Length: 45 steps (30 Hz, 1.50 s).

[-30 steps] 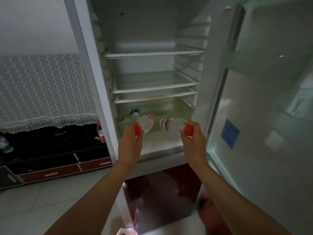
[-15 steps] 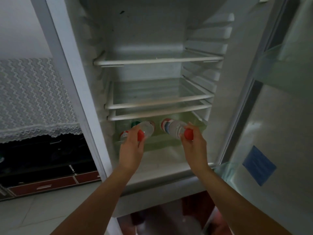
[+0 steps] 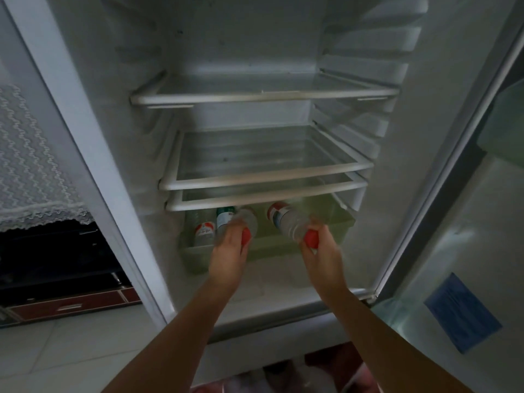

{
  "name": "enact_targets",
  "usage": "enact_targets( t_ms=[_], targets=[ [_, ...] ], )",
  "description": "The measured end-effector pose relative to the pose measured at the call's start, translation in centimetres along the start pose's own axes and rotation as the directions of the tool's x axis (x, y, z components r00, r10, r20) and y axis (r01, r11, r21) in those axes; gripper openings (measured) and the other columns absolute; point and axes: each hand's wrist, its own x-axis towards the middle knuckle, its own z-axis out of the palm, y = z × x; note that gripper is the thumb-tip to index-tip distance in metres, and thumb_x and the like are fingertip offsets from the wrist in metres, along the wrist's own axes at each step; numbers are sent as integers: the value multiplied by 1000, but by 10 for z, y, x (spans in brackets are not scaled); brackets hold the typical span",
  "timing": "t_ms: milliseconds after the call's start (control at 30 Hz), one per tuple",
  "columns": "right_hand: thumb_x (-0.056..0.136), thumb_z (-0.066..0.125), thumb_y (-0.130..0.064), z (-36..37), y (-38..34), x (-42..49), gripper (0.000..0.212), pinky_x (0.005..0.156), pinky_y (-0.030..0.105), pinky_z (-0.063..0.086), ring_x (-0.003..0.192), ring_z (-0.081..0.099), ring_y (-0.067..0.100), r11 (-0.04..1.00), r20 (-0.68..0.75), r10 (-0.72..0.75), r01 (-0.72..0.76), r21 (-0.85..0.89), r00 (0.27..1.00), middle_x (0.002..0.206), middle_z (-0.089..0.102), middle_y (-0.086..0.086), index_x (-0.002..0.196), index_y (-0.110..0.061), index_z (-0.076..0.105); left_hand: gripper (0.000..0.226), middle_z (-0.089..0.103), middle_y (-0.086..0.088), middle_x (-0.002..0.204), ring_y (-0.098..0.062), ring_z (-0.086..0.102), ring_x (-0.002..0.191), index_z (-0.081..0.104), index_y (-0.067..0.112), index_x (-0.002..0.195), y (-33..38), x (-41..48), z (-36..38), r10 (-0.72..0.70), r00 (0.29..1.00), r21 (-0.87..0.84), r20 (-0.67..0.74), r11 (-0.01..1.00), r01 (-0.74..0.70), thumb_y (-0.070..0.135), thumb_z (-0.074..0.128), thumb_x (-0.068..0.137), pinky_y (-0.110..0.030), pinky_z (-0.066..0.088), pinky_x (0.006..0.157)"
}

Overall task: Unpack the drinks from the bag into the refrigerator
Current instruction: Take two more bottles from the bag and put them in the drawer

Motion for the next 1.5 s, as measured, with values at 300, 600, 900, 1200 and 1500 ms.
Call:
enact_targets(
  t_ms=[300,600,900,1200,1500],
  targets=[
    [86,56,-8,-2,1,6,24,79,25,46,92,56,14,1000,-12,-10,10,9,1000,102,58,1,110,-10,52,27,64,-23,107,-39,61,96,54,2,112,-10,32,20,-70,997,18,23,997,69,13,56,88,-41,50,83],
    [85,57,-6,-3,2,7,20,75,21,45,86,56,15,999,-25,-38,39,28,999,95,56,-1,105,-8,53,43,60,-25,113,-40,60,99,38,-1,126,-11,42,22,-235,960,222,152,955,199,20,51,90,-46,52,83],
    [85,57,-6,-2,9,8,16,64,14,41,72,53,4,993,-9,81,-80,82,997,79,54,-8,93,-16,47,48,46,-23,133,-36,45,122,29,-1,135,-12,66,22,-374,868,253,326,919,301,20,44,94,-41,37,101],
    [86,56,-8,-1,17,11,15,62,11,41,71,51,-3,997,-17,45,-44,59,999,78,51,-11,94,-16,47,47,45,-11,137,-31,42,126,42,9,133,-21,93,26,-460,809,203,367,888,413,28,51,91,-37,33,106],
    [86,55,-7,-3,17,13,15,59,7,39,69,50,-4,999,-12,9,-9,32,1000,76,50,-13,92,-18,45,11,55,-1,100,-22,54,111,54,21,81,-32,91,46,-414,833,132,366,909,394,31,58,83,-37,41,102]
  ],
)
